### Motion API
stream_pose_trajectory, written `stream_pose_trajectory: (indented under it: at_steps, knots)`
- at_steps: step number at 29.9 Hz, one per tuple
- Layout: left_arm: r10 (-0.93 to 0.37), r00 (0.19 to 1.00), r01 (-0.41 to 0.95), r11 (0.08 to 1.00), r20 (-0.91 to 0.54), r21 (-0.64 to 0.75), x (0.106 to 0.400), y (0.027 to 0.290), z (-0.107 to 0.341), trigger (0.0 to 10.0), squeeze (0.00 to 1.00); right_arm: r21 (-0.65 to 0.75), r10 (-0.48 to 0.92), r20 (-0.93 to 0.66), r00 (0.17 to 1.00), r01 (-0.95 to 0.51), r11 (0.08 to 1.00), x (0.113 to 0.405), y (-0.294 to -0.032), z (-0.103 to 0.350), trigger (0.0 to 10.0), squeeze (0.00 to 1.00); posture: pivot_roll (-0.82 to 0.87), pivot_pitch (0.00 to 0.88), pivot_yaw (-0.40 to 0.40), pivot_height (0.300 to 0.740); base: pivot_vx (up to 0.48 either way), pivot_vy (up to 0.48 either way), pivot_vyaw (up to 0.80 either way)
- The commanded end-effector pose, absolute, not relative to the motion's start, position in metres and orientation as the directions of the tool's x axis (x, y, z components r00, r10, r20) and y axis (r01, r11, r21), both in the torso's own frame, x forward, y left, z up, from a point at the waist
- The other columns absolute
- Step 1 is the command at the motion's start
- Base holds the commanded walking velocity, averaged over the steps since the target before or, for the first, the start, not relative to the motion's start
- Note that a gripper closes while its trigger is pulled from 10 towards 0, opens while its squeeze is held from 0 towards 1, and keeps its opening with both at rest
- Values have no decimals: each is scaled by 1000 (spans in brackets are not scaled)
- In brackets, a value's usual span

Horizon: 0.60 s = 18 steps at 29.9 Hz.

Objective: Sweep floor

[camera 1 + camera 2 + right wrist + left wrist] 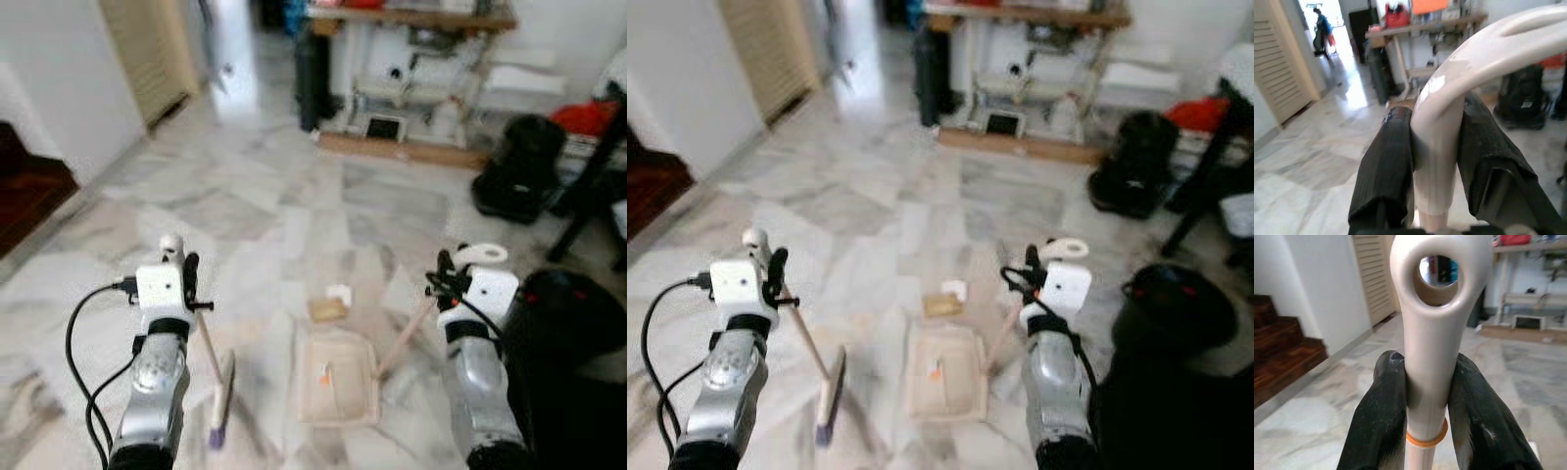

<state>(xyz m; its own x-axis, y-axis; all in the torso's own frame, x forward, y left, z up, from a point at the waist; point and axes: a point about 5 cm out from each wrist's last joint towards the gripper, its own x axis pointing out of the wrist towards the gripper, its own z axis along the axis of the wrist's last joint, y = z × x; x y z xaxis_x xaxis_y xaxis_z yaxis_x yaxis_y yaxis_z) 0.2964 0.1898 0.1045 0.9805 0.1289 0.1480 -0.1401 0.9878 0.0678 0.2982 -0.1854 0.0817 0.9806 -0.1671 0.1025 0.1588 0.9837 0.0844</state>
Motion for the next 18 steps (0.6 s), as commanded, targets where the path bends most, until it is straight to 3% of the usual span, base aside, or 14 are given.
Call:
stream_pose_trajectory:
  at_steps: [1,18]
  knots:
    - [131,973,-146,987,192,62,298,190,114,10000,0,100,-166,161,973,152,983,302,-184,96,10000,0,-20,0,-2,740,0,0,794]
    - [153,971,-168,984,186,66,295,191,112,10000,0,100,-147,155,977,132,986,301,-183,96,10000,0,-16,0,-11,740,0,0,794]
